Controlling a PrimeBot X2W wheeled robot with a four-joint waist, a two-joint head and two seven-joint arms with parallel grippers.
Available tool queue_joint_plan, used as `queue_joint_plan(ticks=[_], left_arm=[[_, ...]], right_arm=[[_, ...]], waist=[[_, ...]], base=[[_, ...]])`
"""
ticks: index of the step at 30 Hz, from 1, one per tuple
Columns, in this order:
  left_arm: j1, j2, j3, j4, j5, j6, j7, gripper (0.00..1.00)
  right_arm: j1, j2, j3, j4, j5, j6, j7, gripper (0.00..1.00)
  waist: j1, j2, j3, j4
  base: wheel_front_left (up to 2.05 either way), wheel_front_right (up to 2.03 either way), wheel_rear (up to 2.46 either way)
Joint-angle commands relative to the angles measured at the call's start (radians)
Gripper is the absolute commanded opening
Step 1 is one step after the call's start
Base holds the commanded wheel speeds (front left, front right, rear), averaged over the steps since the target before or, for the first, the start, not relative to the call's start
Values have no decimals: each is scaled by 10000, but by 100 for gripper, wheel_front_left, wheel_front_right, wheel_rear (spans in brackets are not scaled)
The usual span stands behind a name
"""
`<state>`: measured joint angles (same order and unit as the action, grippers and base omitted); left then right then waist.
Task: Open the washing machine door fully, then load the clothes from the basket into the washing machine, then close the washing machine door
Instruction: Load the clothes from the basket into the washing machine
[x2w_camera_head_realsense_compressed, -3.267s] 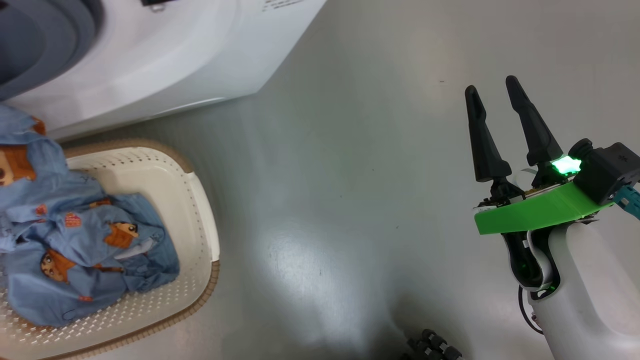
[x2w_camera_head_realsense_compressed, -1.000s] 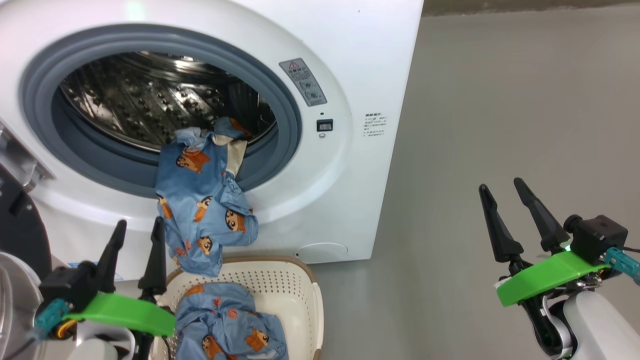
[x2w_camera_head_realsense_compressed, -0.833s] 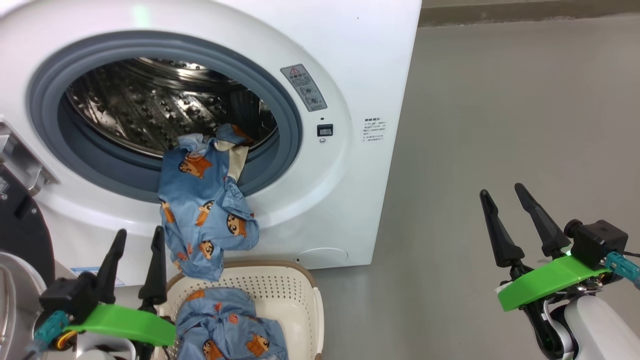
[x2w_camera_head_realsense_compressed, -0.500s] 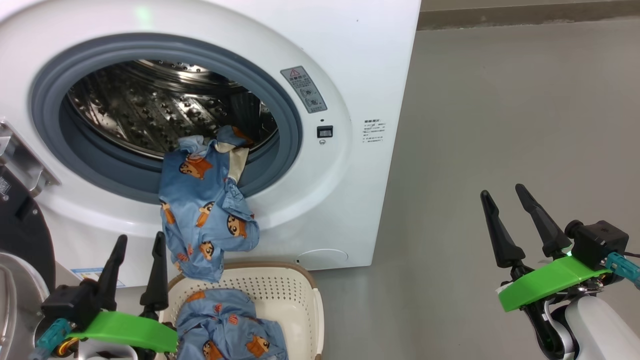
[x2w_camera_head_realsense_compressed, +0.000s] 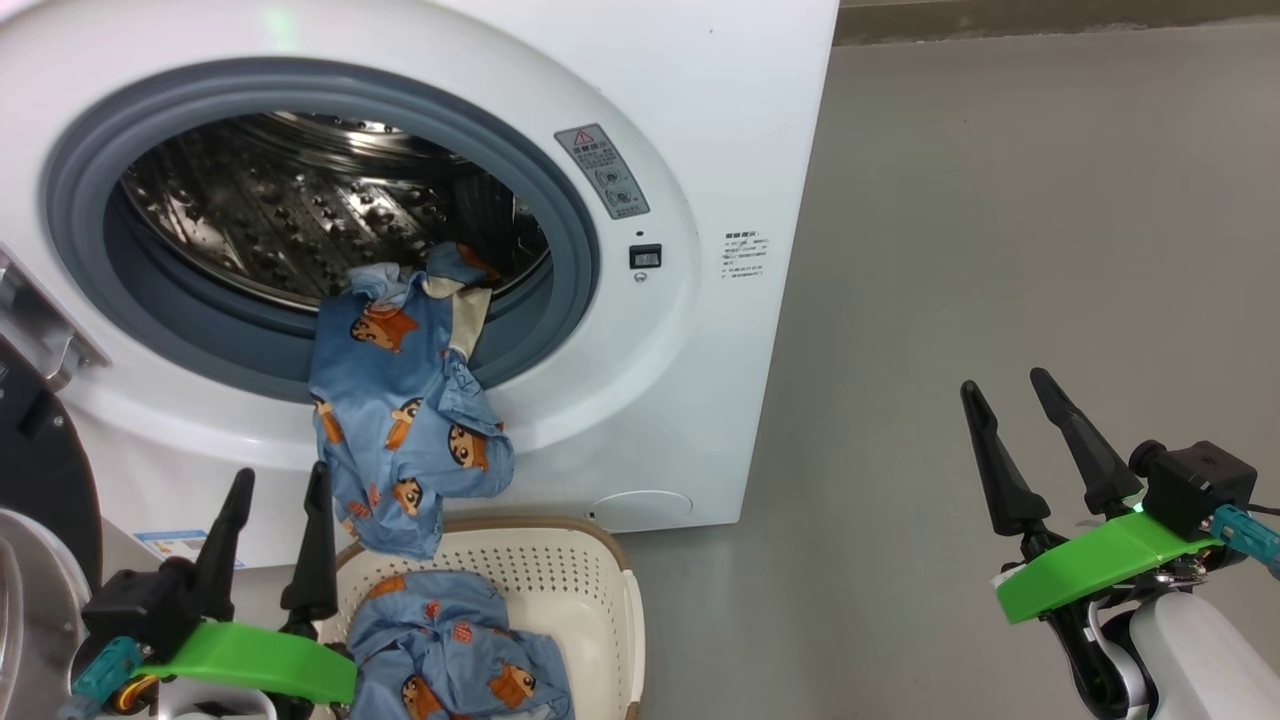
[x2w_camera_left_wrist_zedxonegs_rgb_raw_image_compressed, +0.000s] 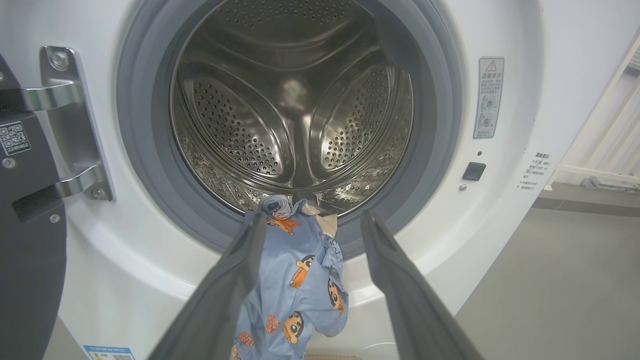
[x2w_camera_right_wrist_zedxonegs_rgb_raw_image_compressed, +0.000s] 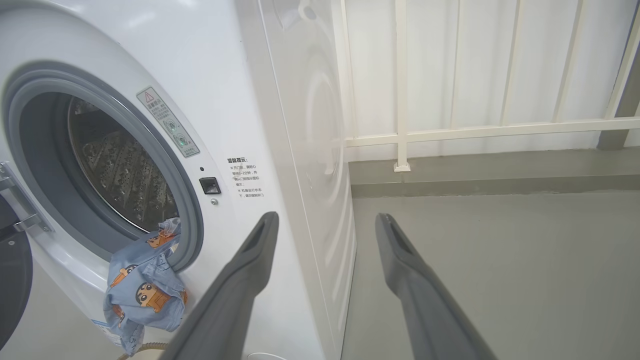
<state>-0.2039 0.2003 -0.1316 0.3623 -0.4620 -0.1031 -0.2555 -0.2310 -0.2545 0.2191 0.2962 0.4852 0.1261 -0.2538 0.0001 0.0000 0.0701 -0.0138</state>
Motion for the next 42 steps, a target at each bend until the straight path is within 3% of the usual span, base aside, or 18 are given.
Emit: queue_joint_plan(ticks=[1,22,42], left_arm=[[-268,165,376,-276,82,68,-62,100],[-459,130,314,245,-79,32,99,100],[-2663,422,-332,3663,-1266,-266,650,100]], right_arm=[[-32,-118,132,-210,40,46,-80,100],[-158,-47,141,-273,-1,46,-80,100],[-841,49,90,-553,-191,46,-80,100]], waist=[[-1,0,10,-3],[-1,0,335,-137],[-1,0,2304,-726]], base=[[0,0,0],[0,0,0],[0,0,0]])
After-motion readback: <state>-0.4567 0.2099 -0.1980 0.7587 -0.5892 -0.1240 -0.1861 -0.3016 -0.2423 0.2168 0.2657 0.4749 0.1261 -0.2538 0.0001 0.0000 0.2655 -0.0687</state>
